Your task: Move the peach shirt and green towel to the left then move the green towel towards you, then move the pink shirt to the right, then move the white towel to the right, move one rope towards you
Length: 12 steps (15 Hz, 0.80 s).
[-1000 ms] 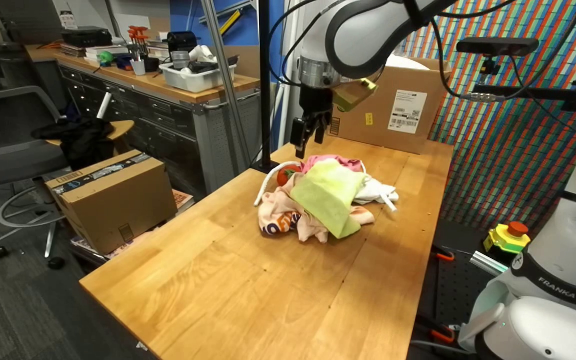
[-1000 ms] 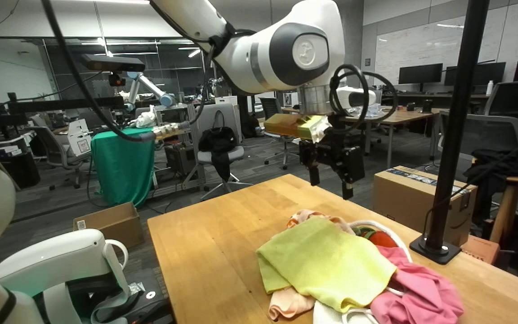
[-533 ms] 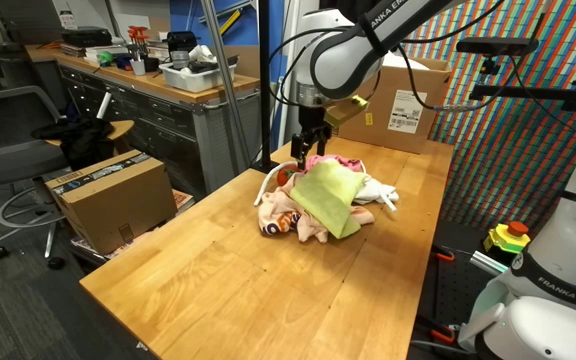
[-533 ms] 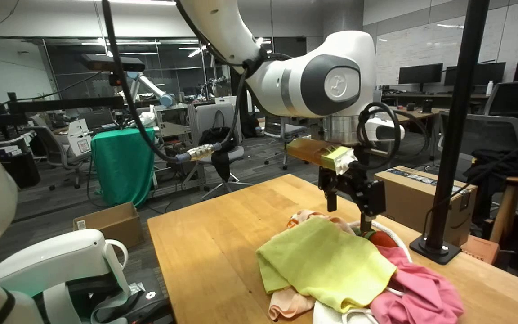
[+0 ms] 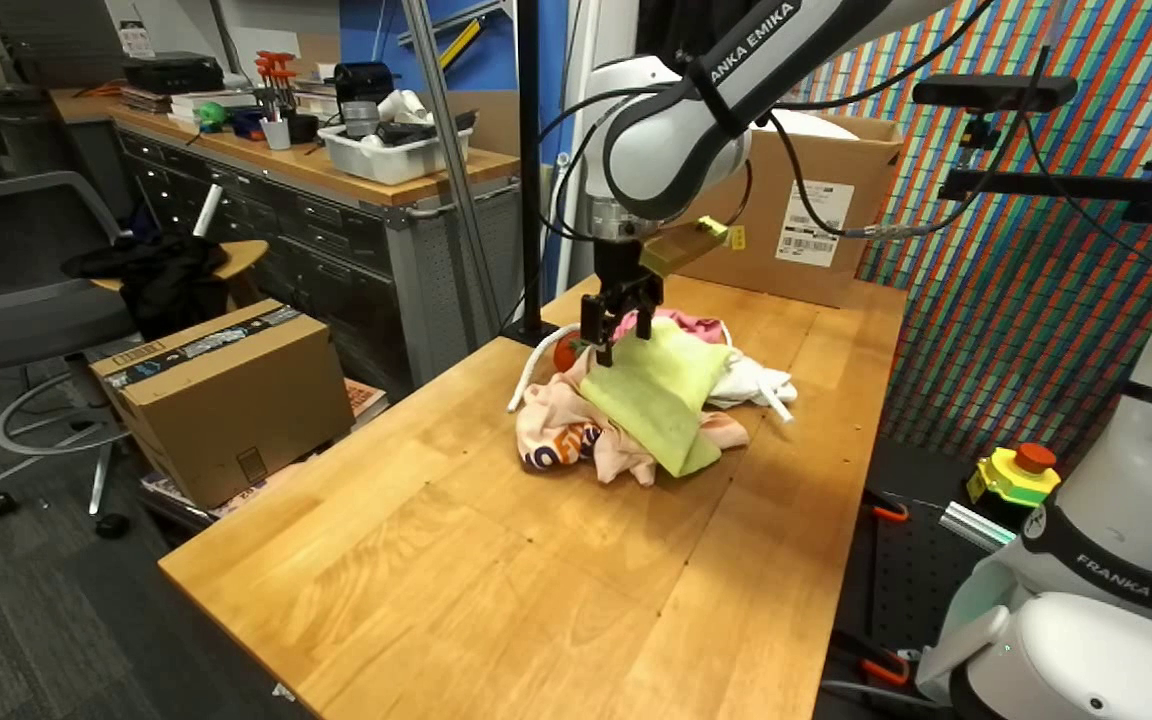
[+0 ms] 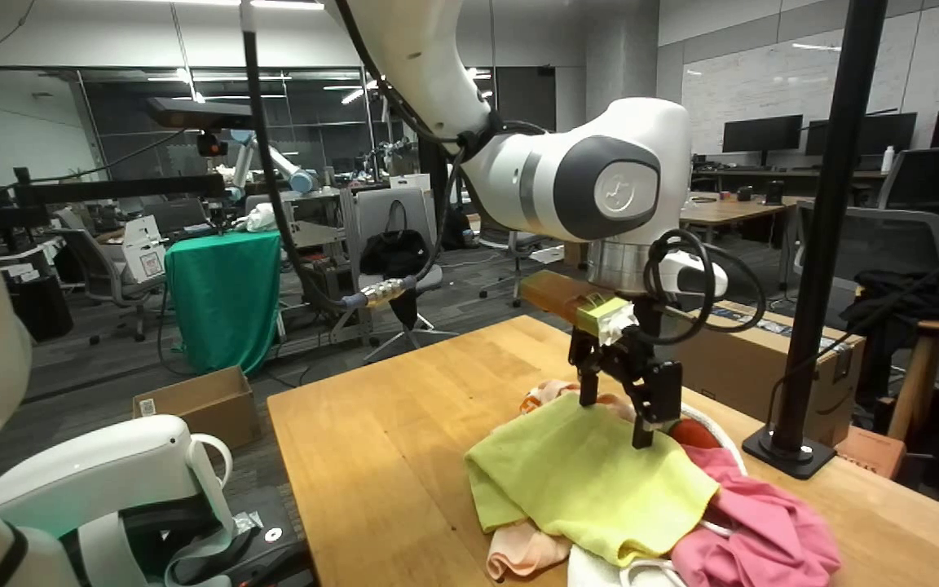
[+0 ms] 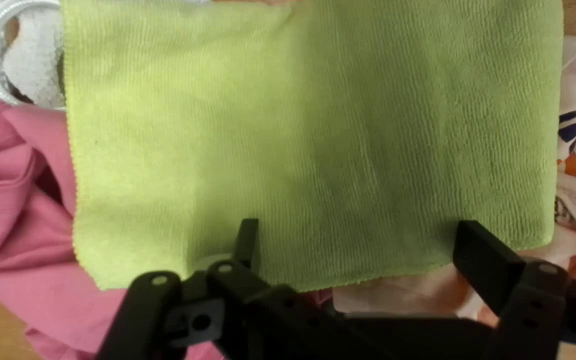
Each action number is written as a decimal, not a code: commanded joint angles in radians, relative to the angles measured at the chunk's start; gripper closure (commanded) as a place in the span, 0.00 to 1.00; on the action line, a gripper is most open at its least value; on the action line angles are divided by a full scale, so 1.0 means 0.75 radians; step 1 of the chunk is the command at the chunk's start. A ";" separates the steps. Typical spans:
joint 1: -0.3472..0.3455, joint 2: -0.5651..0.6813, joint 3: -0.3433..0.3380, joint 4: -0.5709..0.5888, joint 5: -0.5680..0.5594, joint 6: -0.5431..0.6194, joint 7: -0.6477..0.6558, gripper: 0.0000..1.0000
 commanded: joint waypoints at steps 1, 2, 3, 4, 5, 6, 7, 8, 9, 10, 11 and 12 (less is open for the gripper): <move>-0.005 0.016 0.012 0.032 0.060 -0.083 -0.061 0.00; -0.007 0.016 0.017 0.033 0.076 -0.098 -0.084 0.00; -0.011 0.021 0.025 0.034 0.101 -0.103 -0.134 0.00; -0.013 0.020 0.031 0.026 0.119 -0.104 -0.172 0.00; -0.017 -0.015 0.042 -0.057 0.149 -0.060 -0.240 0.00; -0.019 -0.017 0.048 -0.072 0.169 -0.053 -0.289 0.00; -0.017 -0.019 0.055 -0.099 0.184 -0.043 -0.339 0.00; -0.015 -0.020 0.060 -0.124 0.190 -0.033 -0.375 0.00; -0.015 -0.021 0.062 -0.152 0.192 -0.020 -0.406 0.00; -0.014 -0.022 0.064 -0.173 0.192 -0.017 -0.430 0.00; -0.014 -0.025 0.064 -0.198 0.185 -0.006 -0.443 0.00; -0.015 -0.032 0.064 -0.219 0.181 0.002 -0.461 0.00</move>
